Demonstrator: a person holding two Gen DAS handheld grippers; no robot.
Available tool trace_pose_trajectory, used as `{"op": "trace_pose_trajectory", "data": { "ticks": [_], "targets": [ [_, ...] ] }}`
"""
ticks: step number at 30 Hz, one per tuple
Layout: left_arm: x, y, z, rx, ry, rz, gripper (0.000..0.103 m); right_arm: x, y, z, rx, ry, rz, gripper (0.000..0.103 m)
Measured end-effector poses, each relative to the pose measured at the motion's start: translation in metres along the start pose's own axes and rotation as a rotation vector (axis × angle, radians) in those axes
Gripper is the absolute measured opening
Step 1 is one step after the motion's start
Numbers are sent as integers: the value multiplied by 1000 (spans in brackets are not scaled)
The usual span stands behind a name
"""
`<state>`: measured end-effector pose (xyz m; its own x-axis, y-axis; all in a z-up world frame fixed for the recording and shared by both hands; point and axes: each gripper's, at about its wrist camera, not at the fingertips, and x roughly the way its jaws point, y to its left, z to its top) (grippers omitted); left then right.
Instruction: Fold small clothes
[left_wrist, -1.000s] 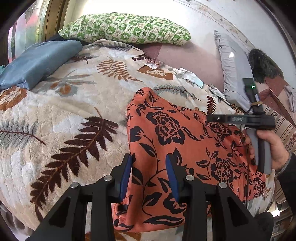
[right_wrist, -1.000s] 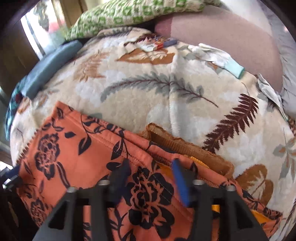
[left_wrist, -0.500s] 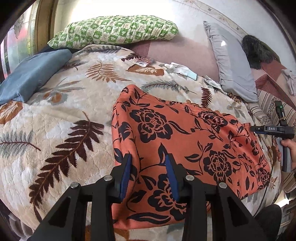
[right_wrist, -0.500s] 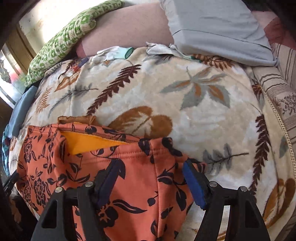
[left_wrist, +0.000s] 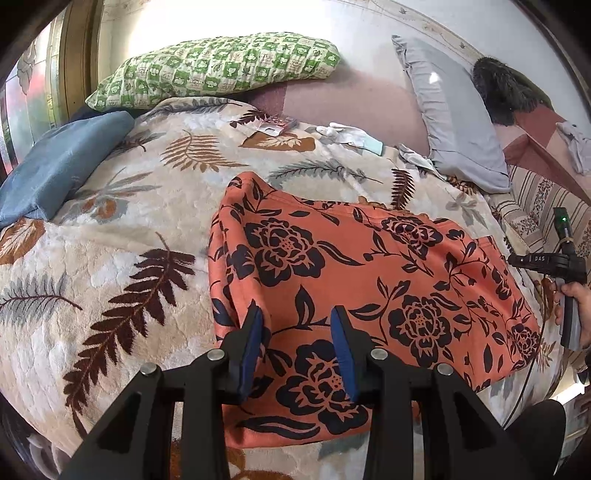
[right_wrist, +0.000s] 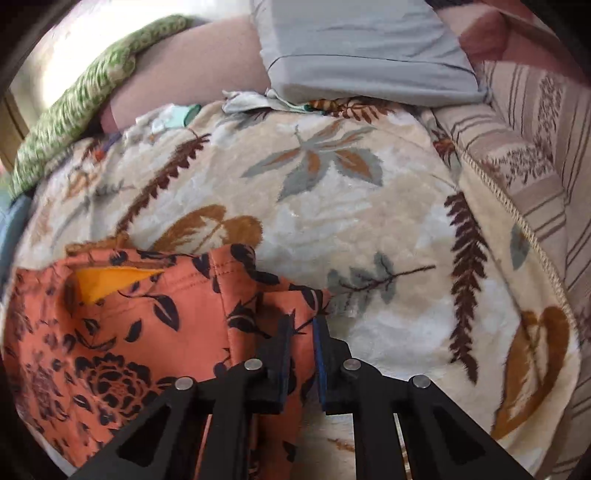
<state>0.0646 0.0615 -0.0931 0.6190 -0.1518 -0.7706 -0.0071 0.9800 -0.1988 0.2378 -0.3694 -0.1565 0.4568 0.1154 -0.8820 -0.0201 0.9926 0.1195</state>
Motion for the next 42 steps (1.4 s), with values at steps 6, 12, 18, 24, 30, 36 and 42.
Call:
{"op": "trace_pose_trajectory", "data": {
  "ticks": [6, 12, 18, 24, 30, 36, 42],
  "targets": [
    [3, -1, -1, 0, 2, 1, 41, -10, 51, 6, -195, -36, 56, 91],
    [5, -3, -2, 7, 4, 6, 42, 44, 70, 10, -252, 70, -43, 18],
    [7, -4, -2, 18, 6, 7, 42, 19, 46, 14, -151, 7, -100, 7],
    [27, -9, 1, 48, 61, 33, 56, 37, -16, 4, 108, 38, -47, 27],
    [25, -7, 5, 30, 45, 49, 56, 1, -37, 4, 210, -66, -68, 55],
    [31, -3, 22, 26, 31, 78, 56, -26, 20, -8, 80, -2, 403, 65],
    [60, 25, 34, -63, 186, 139, 60, 28, -9, -30, 267, 124, 295, 62]
  ]
}}
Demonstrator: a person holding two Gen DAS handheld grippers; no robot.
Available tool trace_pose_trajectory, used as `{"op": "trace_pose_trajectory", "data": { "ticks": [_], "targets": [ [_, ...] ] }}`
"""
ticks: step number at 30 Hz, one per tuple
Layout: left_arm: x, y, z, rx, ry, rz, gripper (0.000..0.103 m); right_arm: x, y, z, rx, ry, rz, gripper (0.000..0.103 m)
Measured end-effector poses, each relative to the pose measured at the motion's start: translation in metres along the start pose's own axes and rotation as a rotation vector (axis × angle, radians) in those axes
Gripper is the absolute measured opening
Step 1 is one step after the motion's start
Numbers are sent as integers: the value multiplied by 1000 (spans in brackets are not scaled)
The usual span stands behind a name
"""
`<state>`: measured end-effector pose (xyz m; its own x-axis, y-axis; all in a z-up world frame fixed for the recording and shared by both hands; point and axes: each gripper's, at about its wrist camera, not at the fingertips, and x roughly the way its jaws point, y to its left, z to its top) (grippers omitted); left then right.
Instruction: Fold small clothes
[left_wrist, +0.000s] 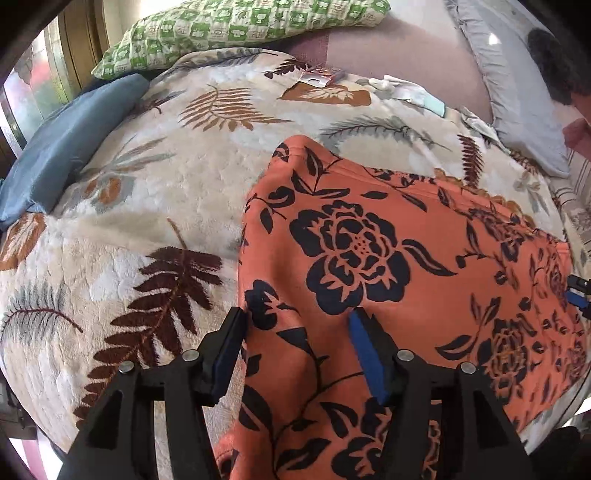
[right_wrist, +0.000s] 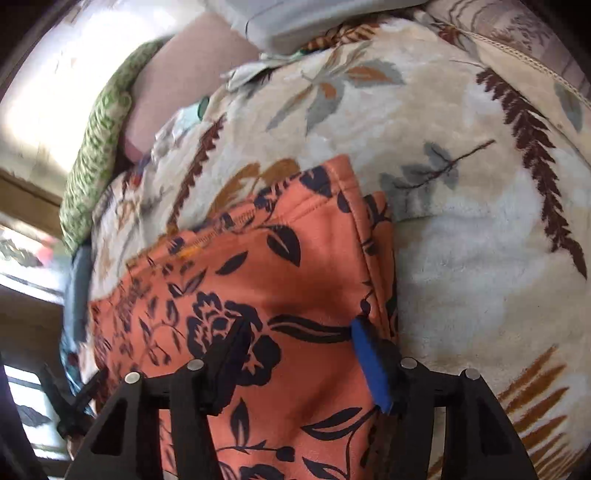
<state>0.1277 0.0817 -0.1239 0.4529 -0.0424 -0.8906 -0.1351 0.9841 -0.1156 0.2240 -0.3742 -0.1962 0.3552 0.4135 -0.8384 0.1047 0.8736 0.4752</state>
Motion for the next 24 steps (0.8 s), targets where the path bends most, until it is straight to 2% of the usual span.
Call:
{"op": "trace_pose_trajectory", "data": {
  "ticks": [1, 3, 5, 7, 9, 10, 11, 15, 18, 20, 22, 24],
  "targets": [
    [-13, 3, 1, -21, -40, -27, 60, -9, 12, -1, -43, -22, -21, 64],
    [-29, -1, 5, 2, -110, 4, 61, -25, 41, -6, -167, -67, -34, 65],
    [-25, -6, 13, 24, -111, 10, 61, -32, 58, -10, -215, -74, 44, 70],
    [-2, -8, 23, 25, -60, 41, 61, -20, 60, -10, -219, -71, 44, 73],
    [40, -4, 31, 10, 100, 128, 67, 15, 38, -4, -171, 2, -56, 73],
    [44, 2, 33, -31, 108, 112, 70, 31, 23, -3, -115, 35, -79, 73],
    [40, 2, 35, -43, 105, 115, 70, 26, 21, -2, -87, -7, -55, 74],
    [37, -10, 35, 47, 76, 173, 70, 3, 57, 0, -196, -32, -48, 74],
    [37, -6, 35, 12, 73, 158, 71, -5, 69, 13, -224, -94, -23, 75],
    [38, -4, 34, 10, 75, 154, 71, 12, 57, 23, -174, -87, -51, 82],
    [41, -4, 34, 9, 80, 151, 72, 48, 31, 27, -113, -5, -89, 83],
    [39, -3, 34, 6, 84, 149, 72, 40, 38, 24, -142, -65, -90, 86]
  ]
}}
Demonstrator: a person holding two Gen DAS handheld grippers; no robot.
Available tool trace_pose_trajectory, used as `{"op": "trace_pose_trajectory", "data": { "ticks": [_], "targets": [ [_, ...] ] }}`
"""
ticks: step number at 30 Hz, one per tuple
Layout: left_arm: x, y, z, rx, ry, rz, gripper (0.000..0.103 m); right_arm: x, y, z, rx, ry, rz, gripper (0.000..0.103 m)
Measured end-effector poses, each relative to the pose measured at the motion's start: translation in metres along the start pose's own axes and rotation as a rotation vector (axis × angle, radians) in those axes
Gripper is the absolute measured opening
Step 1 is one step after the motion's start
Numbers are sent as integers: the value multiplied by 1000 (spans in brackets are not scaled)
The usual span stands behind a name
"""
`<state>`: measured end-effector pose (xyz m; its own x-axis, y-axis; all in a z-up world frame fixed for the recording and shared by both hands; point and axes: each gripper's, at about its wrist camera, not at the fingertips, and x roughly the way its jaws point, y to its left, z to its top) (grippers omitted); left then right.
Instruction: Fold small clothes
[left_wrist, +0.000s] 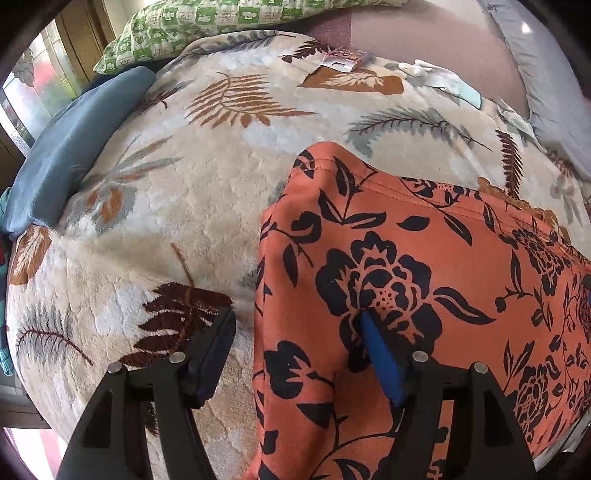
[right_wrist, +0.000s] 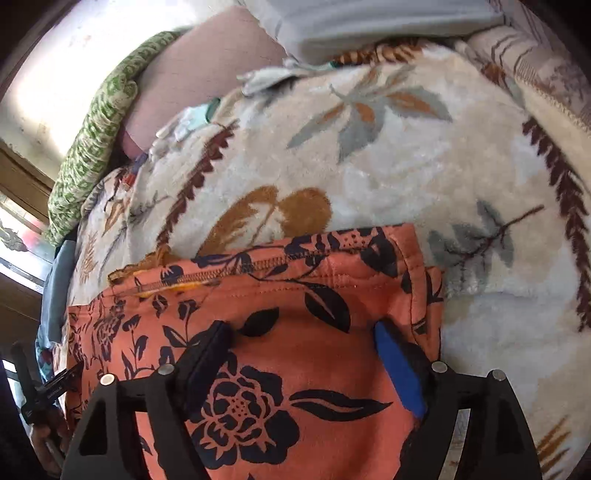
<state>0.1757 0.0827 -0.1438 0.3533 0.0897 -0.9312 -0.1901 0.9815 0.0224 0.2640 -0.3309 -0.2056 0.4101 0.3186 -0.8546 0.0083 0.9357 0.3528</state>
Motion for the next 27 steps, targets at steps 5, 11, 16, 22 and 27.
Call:
{"op": "trace_pose_trajectory", "data": {
  "ticks": [5, 11, 16, 22, 27],
  "targets": [
    [-15, 0, 2, -4, -23, -6, 71, -32, 28, 1, -47, -17, 62, 85],
    [-28, -12, 28, -5, -89, -30, 71, -7, -11, 6, 70, 12, -32, 86],
    [34, -14, 43, -22, 56, 24, 82, -12, -10, 7, 75, 1, -4, 95],
    [33, -7, 44, -16, 50, 19, 91, -23, -1, 13, 79, -79, 28, 95],
    [9, 5, 44, -39, 1, -39, 89, -25, -11, 14, 140, -55, 70, 95]
  ]
}}
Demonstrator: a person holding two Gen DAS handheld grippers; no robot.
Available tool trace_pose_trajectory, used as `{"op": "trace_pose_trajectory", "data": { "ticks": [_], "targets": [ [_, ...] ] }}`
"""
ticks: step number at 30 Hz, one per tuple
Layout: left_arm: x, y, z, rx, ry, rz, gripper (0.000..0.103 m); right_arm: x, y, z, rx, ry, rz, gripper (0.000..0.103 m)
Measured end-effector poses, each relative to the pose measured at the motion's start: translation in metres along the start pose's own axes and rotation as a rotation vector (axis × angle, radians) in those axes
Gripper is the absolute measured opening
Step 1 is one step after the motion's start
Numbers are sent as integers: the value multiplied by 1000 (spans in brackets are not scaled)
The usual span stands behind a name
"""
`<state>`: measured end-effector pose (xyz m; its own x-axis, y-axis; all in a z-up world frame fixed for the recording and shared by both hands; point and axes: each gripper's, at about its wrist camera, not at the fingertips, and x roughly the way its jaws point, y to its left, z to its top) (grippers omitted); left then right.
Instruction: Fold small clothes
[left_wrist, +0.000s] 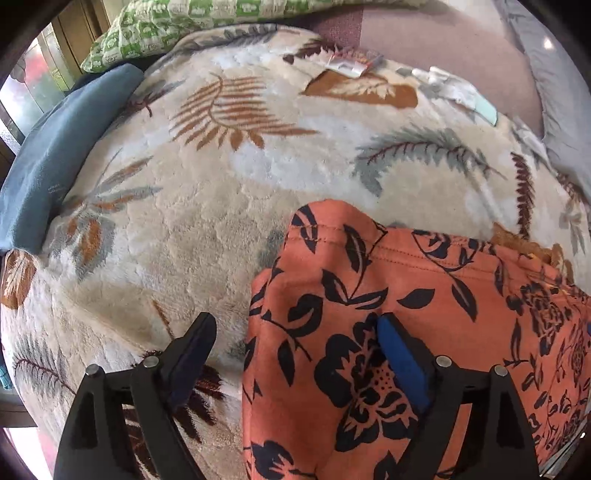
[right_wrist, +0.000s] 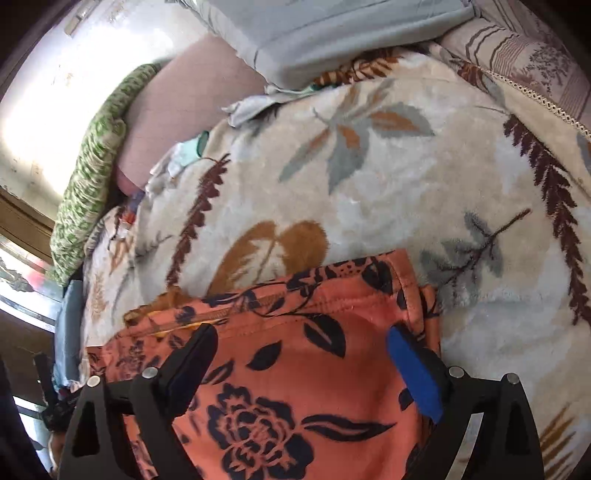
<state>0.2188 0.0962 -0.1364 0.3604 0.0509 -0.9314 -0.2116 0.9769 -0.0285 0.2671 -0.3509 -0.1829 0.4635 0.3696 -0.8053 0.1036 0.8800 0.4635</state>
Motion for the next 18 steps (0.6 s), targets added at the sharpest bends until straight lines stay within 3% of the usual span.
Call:
{"op": "trace_pose_trajectory", "data": {
  "ticks": [4, 8, 14, 18],
  "targets": [
    [-51, 10, -22, -29, -138, -76, 89, -65, 0, -24, -20, -115, 35, 95],
    [-90, 6, -59, -5, -232, -89, 89, -127, -27, -76, 104, -176, 151, 95],
    [-114, -1, -118, 28, -273, -138, 89, -139, -48, -169, 263, -123, 282, 95],
    [-110, -8, -145, 53, -247, -142, 89, -131, -40, -194, 232, -107, 234, 95]
  ]
}}
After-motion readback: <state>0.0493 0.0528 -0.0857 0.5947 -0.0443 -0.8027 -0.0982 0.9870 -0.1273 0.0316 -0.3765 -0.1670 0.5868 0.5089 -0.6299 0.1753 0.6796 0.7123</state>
